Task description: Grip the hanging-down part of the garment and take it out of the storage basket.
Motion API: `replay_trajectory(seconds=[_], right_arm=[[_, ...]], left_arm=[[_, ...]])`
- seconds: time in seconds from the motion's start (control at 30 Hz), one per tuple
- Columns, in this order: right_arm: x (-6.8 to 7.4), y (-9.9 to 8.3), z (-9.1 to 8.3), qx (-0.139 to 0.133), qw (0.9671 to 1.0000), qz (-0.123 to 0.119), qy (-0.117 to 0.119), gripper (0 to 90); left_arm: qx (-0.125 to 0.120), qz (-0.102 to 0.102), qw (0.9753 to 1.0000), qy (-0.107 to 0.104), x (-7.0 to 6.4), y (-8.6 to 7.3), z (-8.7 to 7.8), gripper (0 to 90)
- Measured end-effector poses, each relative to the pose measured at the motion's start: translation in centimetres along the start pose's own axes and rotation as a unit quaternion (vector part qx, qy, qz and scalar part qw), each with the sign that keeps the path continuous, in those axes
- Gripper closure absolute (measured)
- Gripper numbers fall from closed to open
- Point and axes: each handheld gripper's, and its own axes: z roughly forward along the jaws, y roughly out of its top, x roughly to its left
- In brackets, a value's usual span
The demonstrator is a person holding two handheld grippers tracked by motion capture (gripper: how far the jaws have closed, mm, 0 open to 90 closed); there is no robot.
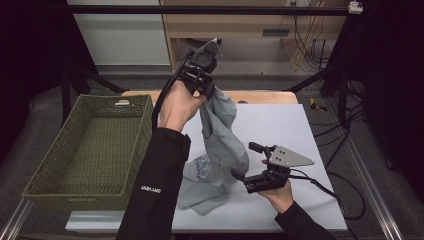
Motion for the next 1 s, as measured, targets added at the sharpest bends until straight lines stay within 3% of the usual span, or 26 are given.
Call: replay_trajectory(seconds=[0.1,0.2,0.23,0.27,0.33,0.43,1.0], right_arm=[[0.0,0.1,-0.3,-0.001,1.0,0.002,-0.005,0.4],[-0.1,0.1,-0.7,-0.015,0.9996,0.004,-0.025,0.3],[0.0,0.0,-1.1,-0.018,0.9989,0.014,-0.042,0.4],[0.0,0.0,-1.1,-0.018,0.9989,0.014,-0.042,0.4],[-0.2,-0.3,-1.7,-0.03,0.9975,0.01,-0.063,0.4],[-0.3,-0.6,-2.2,-0.028,0.996,0.018,-0.083,0.4],[-0.6,-3.6,-4.3,-0.018,0.9947,0.023,-0.099,0.4]], left_arm=[[0.0,-0.001,1.0,0.001,0.1,-0.1,0.0,85.0],[0.0,-0.002,1.0,0.0,0.2,-0.2,0.0,84.9],[-0.001,-0.004,1.0,-0.001,0.2,-0.2,-0.1,85.0],[-0.001,-0.004,1.0,-0.001,0.2,-0.2,-0.1,85.0],[0.0,-0.002,1.0,-0.001,0.3,-0.3,-0.1,85.0],[0.001,-0.001,1.0,-0.001,0.3,-0.3,-0.1,85.0],[-0.001,-0.004,1.0,-0.003,0.4,-0.4,0.0,85.0]])
